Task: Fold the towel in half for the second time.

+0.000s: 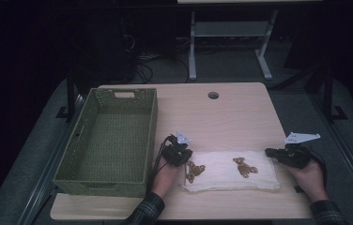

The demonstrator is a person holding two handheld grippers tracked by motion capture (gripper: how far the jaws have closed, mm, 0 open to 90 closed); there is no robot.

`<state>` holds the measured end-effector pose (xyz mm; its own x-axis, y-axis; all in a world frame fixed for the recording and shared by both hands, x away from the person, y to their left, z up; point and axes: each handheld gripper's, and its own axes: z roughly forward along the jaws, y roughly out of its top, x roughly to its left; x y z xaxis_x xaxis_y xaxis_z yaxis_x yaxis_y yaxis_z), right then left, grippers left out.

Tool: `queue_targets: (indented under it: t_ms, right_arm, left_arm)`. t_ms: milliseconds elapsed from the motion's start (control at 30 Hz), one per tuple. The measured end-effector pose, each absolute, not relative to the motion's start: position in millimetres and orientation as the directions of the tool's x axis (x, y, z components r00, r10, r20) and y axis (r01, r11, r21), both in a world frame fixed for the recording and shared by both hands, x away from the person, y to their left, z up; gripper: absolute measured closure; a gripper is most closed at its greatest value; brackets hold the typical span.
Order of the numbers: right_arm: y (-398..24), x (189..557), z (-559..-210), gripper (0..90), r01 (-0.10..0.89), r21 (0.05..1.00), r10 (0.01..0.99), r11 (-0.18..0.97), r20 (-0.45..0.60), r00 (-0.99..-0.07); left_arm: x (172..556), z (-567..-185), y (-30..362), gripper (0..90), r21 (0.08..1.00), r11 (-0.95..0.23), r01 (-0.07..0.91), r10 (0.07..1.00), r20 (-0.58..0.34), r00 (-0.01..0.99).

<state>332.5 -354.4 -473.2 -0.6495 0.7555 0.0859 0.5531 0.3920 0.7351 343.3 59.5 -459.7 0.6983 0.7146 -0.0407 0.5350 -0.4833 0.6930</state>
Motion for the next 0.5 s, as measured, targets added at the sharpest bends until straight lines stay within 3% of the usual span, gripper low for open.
queue_targets:
  t_ms: [500]
  right_arm:
    - [-359, 368, -457, 85.4, 0.523, 0.773, 0.787, 0.360, 0.050, -0.615]
  left_arm:
    - [370, -443, 57, 86.4, 0.771, -0.409, 0.489, 0.756, -0.014, 0.654]
